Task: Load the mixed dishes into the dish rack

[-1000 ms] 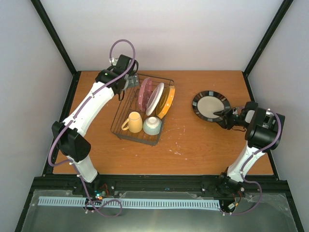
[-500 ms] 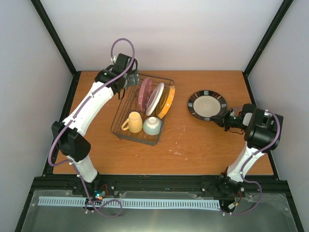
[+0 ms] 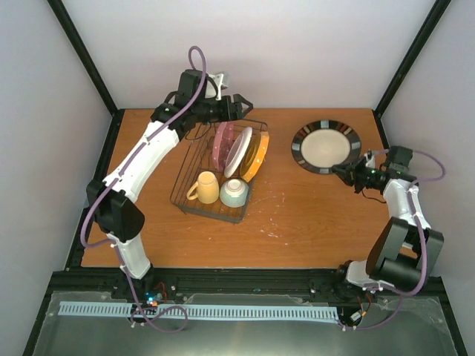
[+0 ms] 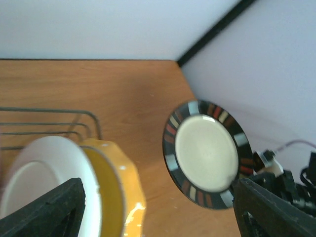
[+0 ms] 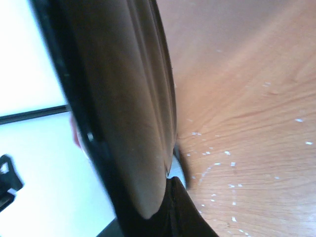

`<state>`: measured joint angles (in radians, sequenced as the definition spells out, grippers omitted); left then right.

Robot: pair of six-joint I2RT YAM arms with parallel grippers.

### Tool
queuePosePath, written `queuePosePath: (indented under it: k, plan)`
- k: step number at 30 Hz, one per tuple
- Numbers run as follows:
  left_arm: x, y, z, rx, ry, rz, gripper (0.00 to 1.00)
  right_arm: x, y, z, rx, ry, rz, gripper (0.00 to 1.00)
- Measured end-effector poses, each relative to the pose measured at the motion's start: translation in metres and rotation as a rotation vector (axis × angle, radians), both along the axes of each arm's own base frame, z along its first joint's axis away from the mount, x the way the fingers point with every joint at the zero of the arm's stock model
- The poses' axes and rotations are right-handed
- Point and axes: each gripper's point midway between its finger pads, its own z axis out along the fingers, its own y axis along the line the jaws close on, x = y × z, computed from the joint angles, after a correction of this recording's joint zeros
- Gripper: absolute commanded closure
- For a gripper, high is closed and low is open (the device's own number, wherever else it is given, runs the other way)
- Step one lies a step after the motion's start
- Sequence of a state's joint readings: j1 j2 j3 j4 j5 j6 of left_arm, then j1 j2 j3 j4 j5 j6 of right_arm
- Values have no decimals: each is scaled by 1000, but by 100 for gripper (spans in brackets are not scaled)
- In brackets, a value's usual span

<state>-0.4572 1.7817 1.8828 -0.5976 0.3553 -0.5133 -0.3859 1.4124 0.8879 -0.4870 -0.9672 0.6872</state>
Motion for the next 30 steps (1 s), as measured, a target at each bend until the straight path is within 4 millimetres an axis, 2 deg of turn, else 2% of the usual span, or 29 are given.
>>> queuePosePath:
  k: [4, 8, 13, 22, 26, 30]
  plan:
    - [-8, -26, -5, -90, 50, -140, 11, 0, 5, 49, -15, -98, 13, 97]
    - [-14, -42, -19, -136, 114, -235, 10, -8, 16, 73, -7, -135, 32, 97]
    - [-27, -58, -33, -213, 187, -348, 9, -23, 26, 92, 19, -139, 20, 97]
    - [-44, -91, -42, -319, 256, -514, 6, -50, 38, 118, 68, -195, -11, 97]
    - [-55, -118, -50, -369, 305, -598, 5, -54, 40, 122, 78, -196, -16, 97]
    - [-66, -144, -49, -399, 323, -673, 5, -56, 41, 123, 86, -191, -15, 97]
